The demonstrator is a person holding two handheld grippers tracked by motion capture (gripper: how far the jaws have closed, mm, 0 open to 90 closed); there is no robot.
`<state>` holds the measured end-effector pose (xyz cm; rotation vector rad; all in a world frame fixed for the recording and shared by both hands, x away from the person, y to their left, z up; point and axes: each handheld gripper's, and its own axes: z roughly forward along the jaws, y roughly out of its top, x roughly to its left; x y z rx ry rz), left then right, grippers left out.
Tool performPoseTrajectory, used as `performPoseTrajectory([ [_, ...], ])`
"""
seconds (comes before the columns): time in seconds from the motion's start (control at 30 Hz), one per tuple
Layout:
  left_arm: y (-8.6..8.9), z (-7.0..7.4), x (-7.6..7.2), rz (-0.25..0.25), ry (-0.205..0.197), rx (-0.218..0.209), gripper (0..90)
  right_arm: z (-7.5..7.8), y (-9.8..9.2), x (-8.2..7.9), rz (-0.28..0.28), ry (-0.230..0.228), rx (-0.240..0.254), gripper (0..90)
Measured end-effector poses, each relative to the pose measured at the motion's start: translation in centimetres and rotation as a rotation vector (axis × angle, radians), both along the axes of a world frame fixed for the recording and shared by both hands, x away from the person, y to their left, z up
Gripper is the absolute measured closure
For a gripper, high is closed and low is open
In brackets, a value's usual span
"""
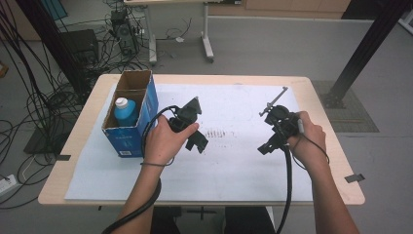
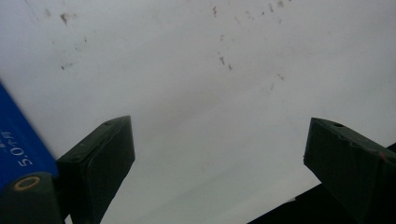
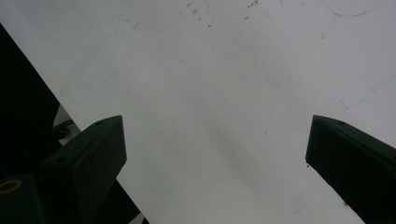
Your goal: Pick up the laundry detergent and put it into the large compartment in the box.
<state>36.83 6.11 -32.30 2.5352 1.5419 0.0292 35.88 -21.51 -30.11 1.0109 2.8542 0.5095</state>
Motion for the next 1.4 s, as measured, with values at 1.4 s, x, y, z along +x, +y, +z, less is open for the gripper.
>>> performPoseTrajectory([
  [1.4, -0.5, -3.3, -0.4, 0.01, 0.066, -0.06, 9.3, 0.5, 0.0, -0.1, -0.004, -0.018, -0.012, 4.9],
])
